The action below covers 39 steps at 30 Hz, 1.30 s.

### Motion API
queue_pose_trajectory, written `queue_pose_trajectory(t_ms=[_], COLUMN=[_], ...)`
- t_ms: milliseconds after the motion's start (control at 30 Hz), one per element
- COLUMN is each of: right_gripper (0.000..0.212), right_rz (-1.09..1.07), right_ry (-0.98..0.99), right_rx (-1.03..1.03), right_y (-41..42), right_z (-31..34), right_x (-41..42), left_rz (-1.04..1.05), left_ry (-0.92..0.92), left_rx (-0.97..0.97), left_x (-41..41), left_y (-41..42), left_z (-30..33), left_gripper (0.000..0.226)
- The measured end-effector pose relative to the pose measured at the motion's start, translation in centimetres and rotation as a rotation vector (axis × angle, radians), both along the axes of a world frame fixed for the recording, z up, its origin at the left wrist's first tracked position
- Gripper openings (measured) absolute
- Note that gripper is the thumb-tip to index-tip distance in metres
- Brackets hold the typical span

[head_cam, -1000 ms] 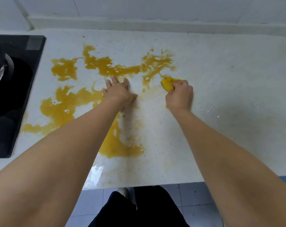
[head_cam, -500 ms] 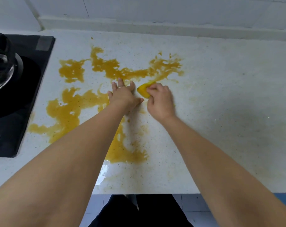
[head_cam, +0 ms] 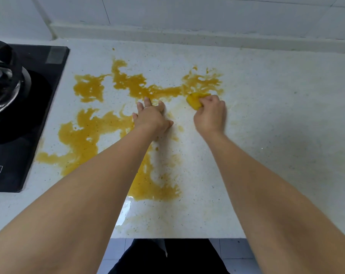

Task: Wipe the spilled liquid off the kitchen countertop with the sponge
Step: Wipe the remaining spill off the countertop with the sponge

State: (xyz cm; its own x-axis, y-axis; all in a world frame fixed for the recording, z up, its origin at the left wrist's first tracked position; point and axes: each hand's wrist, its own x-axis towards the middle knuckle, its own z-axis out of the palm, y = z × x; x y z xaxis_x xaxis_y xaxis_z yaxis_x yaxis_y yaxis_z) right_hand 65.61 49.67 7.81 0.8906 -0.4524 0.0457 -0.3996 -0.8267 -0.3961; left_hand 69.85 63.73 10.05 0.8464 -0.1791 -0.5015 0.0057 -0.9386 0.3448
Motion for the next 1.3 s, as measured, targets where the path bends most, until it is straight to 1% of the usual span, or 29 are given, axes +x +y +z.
queue_pose_trajectory(t_ms=[33,100,133,167,267,300,333,400,433,467,500,567,600,633,700,733,767,800,833,900,933,967,1033,1067,1100,1133,1233,1267,1300], right_gripper=[0.036,0.034,0.034,0.035,0.034,0.034,0.034,0.037,0.037,0.037,0.036,0.033,0.032,0.033,0.034,0.035,0.035,0.035,0.036,0.035,0.035,0.036,0.038,0.038,0.039,0.040,0.039,0.036,0.035], right_rz=[0.054,0.291,0.353,0.323,-0.032,-0.056,0.011,0.253,0.314,0.294,0.198,-0.060,-0.103,-0.062,0.202,0.303,0.349,0.327,0.239,-0.008,-0.053,-0.012,0.250,0.348,0.392,0.353,0.009,-0.055,-0.044], right_ry=[-0.019,-0.067,-0.081,-0.062,-0.015,-0.020,-0.040,-0.096,-0.116,-0.110,-0.063,-0.008,-0.003,-0.013,-0.062,-0.077,-0.088,-0.087,-0.048,0.018,0.031,0.013,-0.049,-0.072,-0.088,-0.087,-0.095,-0.088,-0.079], right_rx=[0.024,0.024,0.001,-0.031,-0.043,-0.038,-0.026,-0.016,-0.028,-0.047,-0.068,-0.077,-0.076,-0.054,-0.023,-0.030,-0.063,-0.101,-0.126,-0.114,-0.084,-0.053,-0.035,-0.029,-0.033,-0.037,-0.012,0.008,0.011], right_y=[0.8,2.3,1.6,0.3,-4.0,-3.9,-3.1,-1.3,-1.7,-3.0,-4.6,-7.4,-7.6,-6.6,-3.5,-2.4,-2.3,-3.1,-4.5,-7.0,-7.0,-5.9,-2.5,-1.5,-1.3,-1.9,-5.0,-5.5,-5.7], right_z=[0.1,-0.5,-0.7,-0.6,-0.2,-0.2,-0.3,-0.8,-1.1,-0.9,-0.7,-0.3,-0.3,-0.1,-0.5,-0.8,-0.8,-0.6,-0.3,0.1,0.0,0.1,-0.6,-0.8,-0.9,-0.9,-0.4,-0.4,-0.5], right_x=[0.0,-0.3,-0.3,0.3,1.7,1.8,2.0,1.7,1.9,2.4,3.1,4.4,4.9,5.2,5.4,5.1,5.1,5.2,5.7,6.6,6.9,6.9,6.2,5.8,5.8,5.6,6.0,6.2,6.5], left_rz=[0.003,0.015,0.020,0.019,0.021,0.031,0.042,0.045,0.037,0.024,0.008,-0.016,-0.013,-0.001,0.018,0.021,0.020,0.017,0.017,0.022,0.028,0.034,0.051,0.059,0.066,0.063,0.074,0.070,0.056], left_ry=[-0.005,-0.014,-0.025,-0.037,-0.063,-0.067,-0.064,-0.053,-0.048,-0.042,-0.039,-0.045,-0.048,-0.048,-0.036,-0.033,-0.036,-0.036,-0.035,-0.034,-0.039,-0.036,-0.030,-0.033,-0.036,-0.028,-0.035,-0.042,-0.049], left_rx=[0.002,0.002,0.006,0.008,-0.006,-0.016,-0.029,-0.042,-0.041,-0.036,-0.029,-0.021,-0.024,-0.030,-0.038,-0.035,-0.032,-0.031,-0.034,-0.039,-0.037,-0.035,-0.035,-0.033,-0.035,-0.033,-0.052,-0.046,-0.037], left_x=[0.0,0.2,0.4,0.9,3.0,3.7,4.4,5.3,5.5,5.8,5.9,5.9,6.0,6.1,6.2,6.2,6.3,6.3,6.3,6.3,6.3,6.4,6.5,6.5,6.6,6.4,7.0,7.5,8.1], left_y=[-0.1,-0.5,-0.7,-0.9,-1.4,-1.5,-1.9,-2.5,-2.7,-3.0,-3.1,-2.9,-2.8,-2.8,-2.9,-3.0,-3.0,-3.0,-2.9,-2.8,-2.9,-3.0,-3.2,-3.3,-3.3,-3.3,-3.4,-3.3,-3.3], left_z=[0.0,0.0,0.0,0.1,0.4,0.5,0.5,0.4,0.3,0.2,0.0,-0.3,-0.4,-0.5,-0.5,-0.4,-0.3,-0.3,-0.4,-0.5,-0.6,-0.7,-0.6,-0.6,-0.5,-0.5,0.3,0.6,0.8], left_gripper=[0.070,0.072,0.073,0.074,0.081,0.082,0.083,0.084,0.084,0.083,0.083,0.083,0.083,0.083,0.084,0.085,0.085,0.084,0.084,0.084,0.084,0.084,0.085,0.085,0.085,0.085,0.086,0.087,0.089])
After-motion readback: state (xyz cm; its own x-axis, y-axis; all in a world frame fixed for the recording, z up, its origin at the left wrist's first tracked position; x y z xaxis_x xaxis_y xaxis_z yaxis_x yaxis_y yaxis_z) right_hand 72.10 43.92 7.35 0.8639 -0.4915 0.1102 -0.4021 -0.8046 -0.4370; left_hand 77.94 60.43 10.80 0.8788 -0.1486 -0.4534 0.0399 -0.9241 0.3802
